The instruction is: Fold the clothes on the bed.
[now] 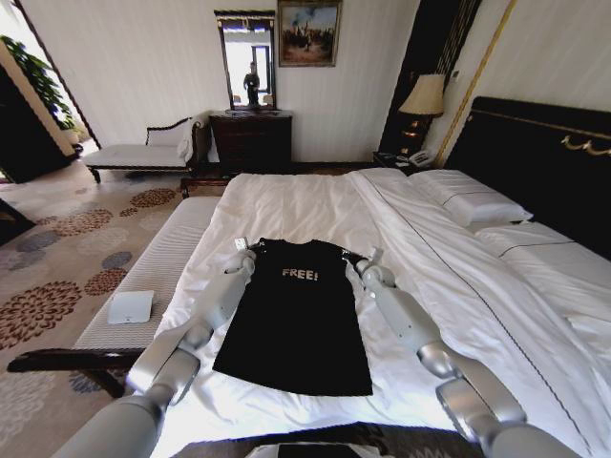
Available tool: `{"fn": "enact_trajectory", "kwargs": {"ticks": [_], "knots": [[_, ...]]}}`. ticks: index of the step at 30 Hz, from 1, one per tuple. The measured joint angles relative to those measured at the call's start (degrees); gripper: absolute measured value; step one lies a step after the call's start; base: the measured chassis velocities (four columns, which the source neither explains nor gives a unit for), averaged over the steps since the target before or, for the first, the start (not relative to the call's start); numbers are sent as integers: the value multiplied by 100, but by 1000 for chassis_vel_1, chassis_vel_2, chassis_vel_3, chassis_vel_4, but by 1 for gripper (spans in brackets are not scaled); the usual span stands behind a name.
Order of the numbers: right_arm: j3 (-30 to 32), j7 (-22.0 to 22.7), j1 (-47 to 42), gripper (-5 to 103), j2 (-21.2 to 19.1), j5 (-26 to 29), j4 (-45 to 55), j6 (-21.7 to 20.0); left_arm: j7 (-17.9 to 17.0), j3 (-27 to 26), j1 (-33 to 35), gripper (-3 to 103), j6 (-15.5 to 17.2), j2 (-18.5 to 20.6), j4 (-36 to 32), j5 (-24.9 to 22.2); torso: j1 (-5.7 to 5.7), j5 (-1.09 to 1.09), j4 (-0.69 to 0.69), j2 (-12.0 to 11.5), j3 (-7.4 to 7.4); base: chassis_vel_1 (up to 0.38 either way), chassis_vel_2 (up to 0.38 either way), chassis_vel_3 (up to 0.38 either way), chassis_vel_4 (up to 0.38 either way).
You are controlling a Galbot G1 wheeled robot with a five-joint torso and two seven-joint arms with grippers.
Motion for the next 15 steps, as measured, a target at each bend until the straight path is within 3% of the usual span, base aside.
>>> {"fn": "enact_trajectory", "kwargs": {"ticks": [9,15], "knots": [[330,120,-1054,1,-170,-378,1399,43,-96,-190,1120,3,-299,462,-1167,133,-1,0,2,0,-1,0,0,0,0],[602,232,-2120,1,-327,-477,2260,22,-55,-255,1927,3,-383,981,-2052,224,0,-2,2,0,0,0,0,0,0]]}}
